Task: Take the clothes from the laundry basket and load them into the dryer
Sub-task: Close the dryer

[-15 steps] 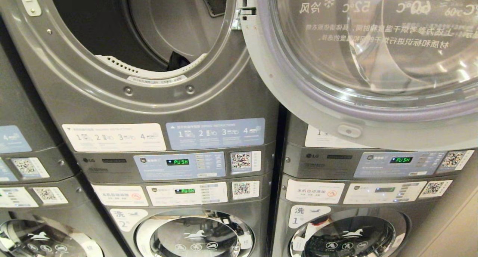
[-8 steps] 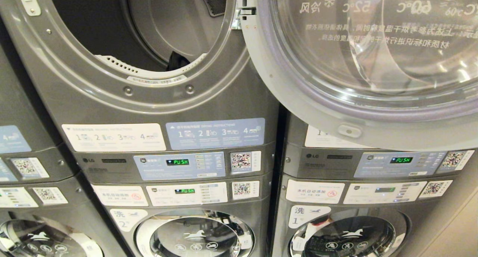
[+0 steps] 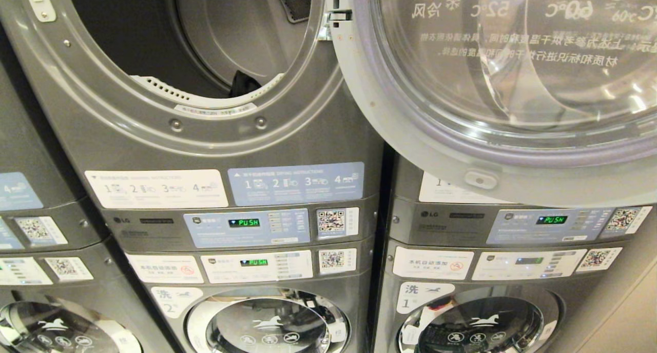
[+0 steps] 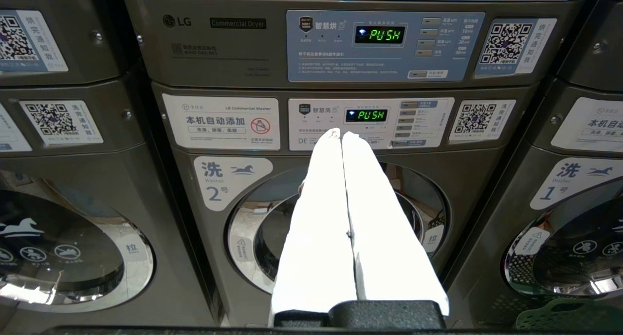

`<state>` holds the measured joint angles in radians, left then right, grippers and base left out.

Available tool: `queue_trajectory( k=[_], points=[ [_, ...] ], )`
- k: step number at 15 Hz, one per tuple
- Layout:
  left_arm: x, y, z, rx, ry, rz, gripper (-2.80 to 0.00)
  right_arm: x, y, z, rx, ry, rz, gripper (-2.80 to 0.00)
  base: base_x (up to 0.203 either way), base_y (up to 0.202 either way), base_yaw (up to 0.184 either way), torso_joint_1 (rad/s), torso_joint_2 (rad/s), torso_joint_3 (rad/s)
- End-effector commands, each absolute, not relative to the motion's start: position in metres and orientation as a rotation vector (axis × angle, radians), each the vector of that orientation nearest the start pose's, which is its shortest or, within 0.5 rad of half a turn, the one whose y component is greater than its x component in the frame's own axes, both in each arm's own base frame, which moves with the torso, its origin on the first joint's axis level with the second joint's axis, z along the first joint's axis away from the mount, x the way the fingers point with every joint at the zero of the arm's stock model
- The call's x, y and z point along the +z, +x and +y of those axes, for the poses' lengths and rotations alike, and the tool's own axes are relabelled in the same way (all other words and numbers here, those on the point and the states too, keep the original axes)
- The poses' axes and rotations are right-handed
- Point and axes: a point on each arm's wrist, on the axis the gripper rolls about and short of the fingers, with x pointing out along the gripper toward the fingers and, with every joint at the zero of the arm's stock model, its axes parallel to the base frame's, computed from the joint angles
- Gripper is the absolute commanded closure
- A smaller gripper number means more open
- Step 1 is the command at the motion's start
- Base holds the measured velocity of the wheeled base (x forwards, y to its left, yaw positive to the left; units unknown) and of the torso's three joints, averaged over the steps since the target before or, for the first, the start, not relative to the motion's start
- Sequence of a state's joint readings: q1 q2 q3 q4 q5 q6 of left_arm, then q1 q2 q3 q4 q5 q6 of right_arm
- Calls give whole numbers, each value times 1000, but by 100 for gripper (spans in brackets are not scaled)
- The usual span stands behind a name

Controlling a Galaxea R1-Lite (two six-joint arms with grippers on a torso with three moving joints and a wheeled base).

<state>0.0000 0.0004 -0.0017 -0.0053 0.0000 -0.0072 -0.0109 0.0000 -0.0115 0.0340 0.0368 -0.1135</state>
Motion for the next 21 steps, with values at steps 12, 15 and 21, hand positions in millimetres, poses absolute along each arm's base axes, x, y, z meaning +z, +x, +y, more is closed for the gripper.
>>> queue_trajectory(
  k=[12,15,21],
  points=[
    [77,-23,0,-3,8,0,0,99,-31,1,3,-112,-65,0,0,0,0,0,0,0],
    [77,-23,0,-3,8,0,0,136,-42,-1,-82,-100,-154,0,0,0,0,0,0,0],
    [77,-23,0,-3,8,0,0,248,-2,-5,-221,45,-162,0,0,0,0,1,2,141]
  ],
)
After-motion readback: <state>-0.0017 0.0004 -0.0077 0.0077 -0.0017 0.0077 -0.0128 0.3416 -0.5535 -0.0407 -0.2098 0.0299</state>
